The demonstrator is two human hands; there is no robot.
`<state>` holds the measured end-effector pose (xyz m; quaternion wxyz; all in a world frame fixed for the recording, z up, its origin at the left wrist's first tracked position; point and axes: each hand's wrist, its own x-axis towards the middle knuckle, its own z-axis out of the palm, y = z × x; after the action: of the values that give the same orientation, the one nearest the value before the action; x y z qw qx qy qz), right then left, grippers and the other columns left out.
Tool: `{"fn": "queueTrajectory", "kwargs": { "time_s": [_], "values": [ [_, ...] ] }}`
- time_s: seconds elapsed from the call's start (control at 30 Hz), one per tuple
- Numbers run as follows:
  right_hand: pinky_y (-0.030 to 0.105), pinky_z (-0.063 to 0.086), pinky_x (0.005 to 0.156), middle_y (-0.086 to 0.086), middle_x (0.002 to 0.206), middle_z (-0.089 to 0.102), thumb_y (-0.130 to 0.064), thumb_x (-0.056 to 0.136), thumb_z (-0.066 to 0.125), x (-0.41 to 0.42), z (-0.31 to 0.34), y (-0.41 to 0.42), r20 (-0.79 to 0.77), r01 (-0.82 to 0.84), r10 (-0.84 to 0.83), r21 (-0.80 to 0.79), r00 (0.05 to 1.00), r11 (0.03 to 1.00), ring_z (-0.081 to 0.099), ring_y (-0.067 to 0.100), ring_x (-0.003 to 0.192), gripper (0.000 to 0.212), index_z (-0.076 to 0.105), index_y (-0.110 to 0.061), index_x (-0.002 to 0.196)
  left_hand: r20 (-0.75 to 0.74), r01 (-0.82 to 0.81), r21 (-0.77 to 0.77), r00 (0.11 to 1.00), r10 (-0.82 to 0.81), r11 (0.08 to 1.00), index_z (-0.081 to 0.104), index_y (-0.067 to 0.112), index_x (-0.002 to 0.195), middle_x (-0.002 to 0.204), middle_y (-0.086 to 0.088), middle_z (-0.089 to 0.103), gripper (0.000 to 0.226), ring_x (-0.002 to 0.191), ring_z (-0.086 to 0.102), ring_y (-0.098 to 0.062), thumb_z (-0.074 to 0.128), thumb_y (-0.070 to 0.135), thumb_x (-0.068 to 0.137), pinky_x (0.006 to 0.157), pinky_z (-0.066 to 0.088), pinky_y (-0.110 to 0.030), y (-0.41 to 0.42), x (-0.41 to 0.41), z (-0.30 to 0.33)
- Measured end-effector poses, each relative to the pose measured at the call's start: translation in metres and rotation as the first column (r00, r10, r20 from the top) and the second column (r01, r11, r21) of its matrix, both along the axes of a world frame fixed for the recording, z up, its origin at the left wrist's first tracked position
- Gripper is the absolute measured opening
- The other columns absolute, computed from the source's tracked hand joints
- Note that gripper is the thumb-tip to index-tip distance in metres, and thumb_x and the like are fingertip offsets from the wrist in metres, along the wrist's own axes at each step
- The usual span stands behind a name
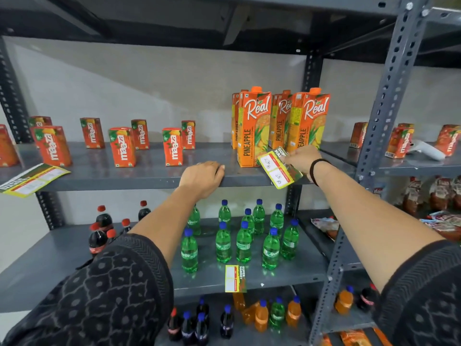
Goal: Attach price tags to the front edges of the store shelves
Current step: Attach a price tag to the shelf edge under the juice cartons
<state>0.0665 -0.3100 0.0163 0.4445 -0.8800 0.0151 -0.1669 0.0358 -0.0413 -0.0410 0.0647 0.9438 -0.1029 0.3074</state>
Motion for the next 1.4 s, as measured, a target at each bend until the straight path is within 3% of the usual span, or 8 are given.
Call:
{"fn": "queueTrajectory", "kwargs": {
  "time_s": [0.1, 0.2, 0.4, 0.67, 1.1, 1.17, 1.27, 1.4],
  "values": [
    [0.029, 0.043, 0.083, -0.007, 0.091, 0.064, -0.024, 0.077, 0.08, -0.015, 0.006, -0.003, 0.122, -0.181, 0.183, -0.022, 0.975, 0.983, 0.057, 0.012, 0.087, 0.012, 0.073, -0.016, 0.083, -0.008, -0.005, 0.004, 1.0, 0.005, 1.0, 0.06, 0.015, 0.102, 0.105, -0.01, 0.067, 0.045, 0.086, 0.062, -0.032, 0.022, 0.039, 0.099, 0.069, 0.046, -0.039, 0.0, -0.002, 0.0],
    [0.03, 0.052, 0.082, -0.003, 0.082, 0.067, -0.013, 0.075, 0.081, -0.029, 0.003, -0.009, 0.101, -0.334, 0.363, -0.228, 0.926, 0.915, 0.061, 0.013, 0.08, 0.013, 0.07, -0.02, 0.08, -0.015, -0.003, 0.0, 1.0, 0.003, 1.0, 0.059, 0.015, 0.1, 0.106, -0.01, 0.067, 0.045, 0.086, 0.062, -0.032, 0.022, 0.039, 0.099, 0.07, 0.047, -0.039, -0.001, -0.002, 0.0],
    [0.032, 0.049, 0.078, -0.001, 0.085, 0.066, -0.01, 0.077, 0.078, -0.028, -0.022, -0.015, 0.051, -0.329, 0.413, -0.52, 0.909, 0.788, 0.06, 0.017, 0.081, 0.009, 0.072, -0.017, 0.08, -0.035, -0.01, -0.01, 0.999, 0.009, 1.0, 0.059, 0.017, 0.109, 0.118, -0.006, 0.065, 0.048, 0.092, 0.063, -0.03, 0.02, 0.042, 0.098, 0.076, 0.051, -0.041, 0.0, -0.001, 0.0],
    [0.033, 0.048, 0.081, -0.001, 0.086, 0.07, -0.014, 0.081, 0.075, -0.017, -0.034, -0.017, 0.112, -0.266, 0.376, -0.526, 0.92, 0.808, 0.06, 0.019, 0.087, 0.006, 0.074, -0.017, 0.086, -0.029, -0.014, -0.009, 0.999, 0.014, 1.0, 0.06, 0.018, 0.109, 0.113, -0.005, 0.066, 0.049, 0.089, 0.063, -0.027, 0.019, 0.044, 0.098, 0.074, 0.052, -0.04, 0.0, 0.0, 0.001],
    [0.03, 0.049, 0.076, -0.003, 0.081, 0.067, -0.011, 0.08, 0.076, -0.016, -0.031, -0.014, 0.143, -0.28, 0.406, -0.521, 0.903, 0.806, 0.06, 0.014, 0.079, 0.009, 0.073, -0.018, 0.085, -0.032, -0.014, -0.017, 0.999, 0.014, 1.0, 0.06, 0.019, 0.11, 0.113, -0.005, 0.066, 0.049, 0.087, 0.063, -0.026, 0.019, 0.044, 0.098, 0.073, 0.052, -0.039, 0.0, 0.0, 0.0],
    [0.032, 0.051, 0.075, -0.003, 0.079, 0.068, -0.01, 0.079, 0.077, -0.016, -0.033, -0.015, 0.163, -0.27, 0.403, -0.515, 0.901, 0.814, 0.062, 0.014, 0.076, 0.015, 0.069, -0.02, 0.085, -0.031, -0.011, -0.021, 0.999, 0.01, 1.0, 0.06, 0.019, 0.107, 0.109, -0.005, 0.067, 0.048, 0.085, 0.063, -0.026, 0.019, 0.043, 0.098, 0.072, 0.052, -0.039, 0.0, 0.0, 0.0],
    [0.026, 0.046, 0.062, -0.006, 0.073, 0.063, -0.007, 0.075, 0.079, -0.017, -0.036, -0.015, 0.237, -0.249, 0.405, -0.494, 0.883, 0.833, 0.06, 0.012, 0.068, 0.043, 0.045, -0.027, 0.093, -0.03, -0.004, -0.027, 1.0, 0.003, 1.0, 0.06, 0.018, 0.102, 0.104, -0.007, 0.068, 0.047, 0.083, 0.062, -0.026, 0.02, 0.043, 0.098, 0.073, 0.053, -0.042, 0.0, -0.001, 0.0],
    [0.029, 0.035, 0.062, -0.006, 0.085, 0.049, -0.018, 0.07, 0.083, -0.018, -0.034, -0.015, 0.312, -0.15, 0.368, -0.549, 0.876, 0.822, 0.051, 0.018, 0.074, 0.055, 0.034, -0.03, 0.092, -0.021, 0.005, -0.024, 1.0, -0.005, 1.0, 0.06, 0.017, 0.102, 0.105, -0.007, 0.067, 0.047, 0.084, 0.062, -0.027, 0.02, 0.043, 0.098, 0.073, 0.052, -0.041, 0.001, 0.0, 0.0]
  ]
}}
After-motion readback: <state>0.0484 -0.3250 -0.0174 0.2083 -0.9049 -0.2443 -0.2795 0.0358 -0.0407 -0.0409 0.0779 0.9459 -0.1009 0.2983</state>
